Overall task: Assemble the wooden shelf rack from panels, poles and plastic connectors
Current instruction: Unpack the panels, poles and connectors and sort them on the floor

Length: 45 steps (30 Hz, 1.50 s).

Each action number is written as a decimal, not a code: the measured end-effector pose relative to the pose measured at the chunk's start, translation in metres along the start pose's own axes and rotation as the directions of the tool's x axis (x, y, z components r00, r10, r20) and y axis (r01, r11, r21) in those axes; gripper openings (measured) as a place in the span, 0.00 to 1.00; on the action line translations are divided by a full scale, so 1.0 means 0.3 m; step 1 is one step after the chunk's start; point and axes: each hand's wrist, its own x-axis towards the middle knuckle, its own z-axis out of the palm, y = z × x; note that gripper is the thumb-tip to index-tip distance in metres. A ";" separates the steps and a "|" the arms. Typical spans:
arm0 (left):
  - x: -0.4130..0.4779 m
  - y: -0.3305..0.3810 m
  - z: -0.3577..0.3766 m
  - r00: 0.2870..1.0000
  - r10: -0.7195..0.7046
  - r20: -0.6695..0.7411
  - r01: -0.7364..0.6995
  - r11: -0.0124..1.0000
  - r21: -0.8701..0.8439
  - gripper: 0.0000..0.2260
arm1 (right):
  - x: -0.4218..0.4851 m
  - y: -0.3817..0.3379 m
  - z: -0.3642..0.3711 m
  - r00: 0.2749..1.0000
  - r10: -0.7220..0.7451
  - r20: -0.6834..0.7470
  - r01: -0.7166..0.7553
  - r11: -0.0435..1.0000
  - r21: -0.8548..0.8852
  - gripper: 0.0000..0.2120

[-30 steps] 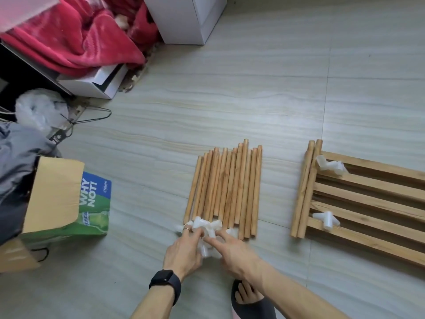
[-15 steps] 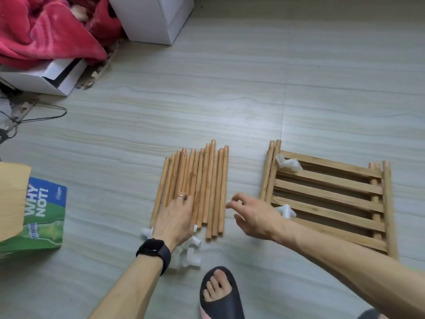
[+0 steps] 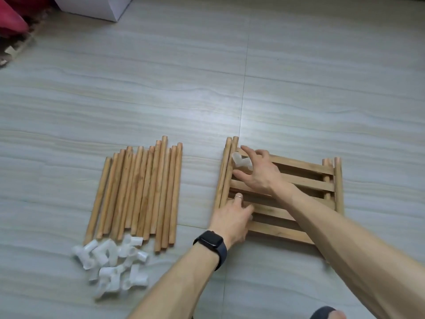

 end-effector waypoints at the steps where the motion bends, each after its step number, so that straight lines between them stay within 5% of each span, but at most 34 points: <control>1: 0.009 -0.001 0.000 1.000 -0.008 0.015 0.009 1.000 -0.013 0.16 | 0.010 -0.011 0.015 1.000 -0.003 0.010 0.003 1.000 0.010 0.37; 6: 0.026 -0.021 -0.019 0.993 -0.068 0.101 0.084 0.982 -0.166 0.16 | 0.018 -0.032 0.045 0.999 0.015 -0.038 -0.014 0.999 0.032 0.23; 14: 0.069 -0.029 -0.051 0.968 -0.175 0.182 0.227 0.918 -0.325 0.15 | -0.020 0.014 0.002 0.991 0.026 -0.130 -0.005 0.987 0.160 0.16; 21: 0.023 -0.081 -0.126 0.957 -0.290 0.011 0.248 0.799 -0.548 0.15 | -0.108 0.056 -0.050 0.944 0.098 -0.316 0.015 0.942 0.337 0.14; 24: -0.064 -0.200 -0.187 0.893 -0.437 -0.112 0.266 0.710 -0.652 0.14 | -0.174 0.027 -0.067 0.948 0.068 -0.311 0.048 0.934 0.353 0.14; 29: -0.356 -0.481 -0.195 0.543 -0.833 -0.106 0.401 0.368 -0.839 0.09 | -0.322 -0.188 0.028 0.980 -0.041 -0.195 0.126 0.884 0.449 0.10; 34: -0.732 -0.697 -0.090 0.289 -0.950 -0.120 0.592 0.276 -0.757 0.14 | -0.494 -0.469 0.257 0.925 -0.373 0.067 0.324 0.871 0.370 0.14; 38: -0.903 -0.781 0.020 0.250 -0.968 0.009 0.695 0.173 -0.698 0.18 | -0.589 -0.619 0.441 0.775 -0.575 0.261 0.539 0.818 0.202 0.13; 42: -0.941 -0.792 0.101 0.240 -0.963 0.120 0.714 0.091 -0.694 0.22 | -0.619 -0.690 0.547 0.743 -0.570 0.351 0.566 0.815 0.123 0.18; 45: -0.925 -0.782 0.125 0.296 -0.938 0.182 0.724 0.096 -0.683 0.26 | -0.620 -0.691 0.588 0.671 -0.538 0.510 0.566 0.816 0.117 0.30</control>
